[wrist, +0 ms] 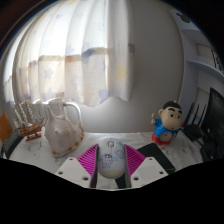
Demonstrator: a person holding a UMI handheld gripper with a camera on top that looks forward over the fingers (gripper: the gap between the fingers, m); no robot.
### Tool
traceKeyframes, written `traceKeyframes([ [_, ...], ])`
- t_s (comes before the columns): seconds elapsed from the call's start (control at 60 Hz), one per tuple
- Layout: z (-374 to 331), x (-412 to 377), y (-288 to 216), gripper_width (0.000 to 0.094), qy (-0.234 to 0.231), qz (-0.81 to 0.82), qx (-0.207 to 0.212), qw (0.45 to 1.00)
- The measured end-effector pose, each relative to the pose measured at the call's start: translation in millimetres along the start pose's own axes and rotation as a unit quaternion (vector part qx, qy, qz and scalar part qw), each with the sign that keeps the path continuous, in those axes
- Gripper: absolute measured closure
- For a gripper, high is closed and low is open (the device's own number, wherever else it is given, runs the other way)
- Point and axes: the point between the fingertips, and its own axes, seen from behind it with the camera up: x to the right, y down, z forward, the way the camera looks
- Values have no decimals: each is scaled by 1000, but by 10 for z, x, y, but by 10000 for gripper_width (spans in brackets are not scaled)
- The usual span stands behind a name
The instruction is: Arrange mouse
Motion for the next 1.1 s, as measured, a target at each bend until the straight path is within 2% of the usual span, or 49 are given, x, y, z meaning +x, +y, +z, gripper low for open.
traceKeyframes([
  [0.133, 311, 592, 127, 550, 9, -18, 2, 1000],
  [0.383, 835, 1205, 1016, 548, 20, -31, -53, 998],
  [0.467, 894, 1262, 1220, 498, 14, -24, -73, 997],
  [0.55, 885, 1285, 1279, 409, 10, -17, -76, 997],
  [0.583, 864, 1333, 1294, 280, 18, -16, -81, 996],
  [0.617, 827, 1396, 1281, 101, 29, -15, -84, 996],
  [0.633, 804, 1401, 1265, 72, 31, -15, -84, 996],
  [0.65, 781, 1416, 1247, 103, 32, -14, -84, 996],
  [0.783, 243, 1361, 1008, 79, 17, 23, -89, 996],
  [0.967, -1076, 1218, 852, 78, 12, 24, -120, 992],
  [1.1, -1943, 1064, 915, 83, 0, 19, -138, 990],
])
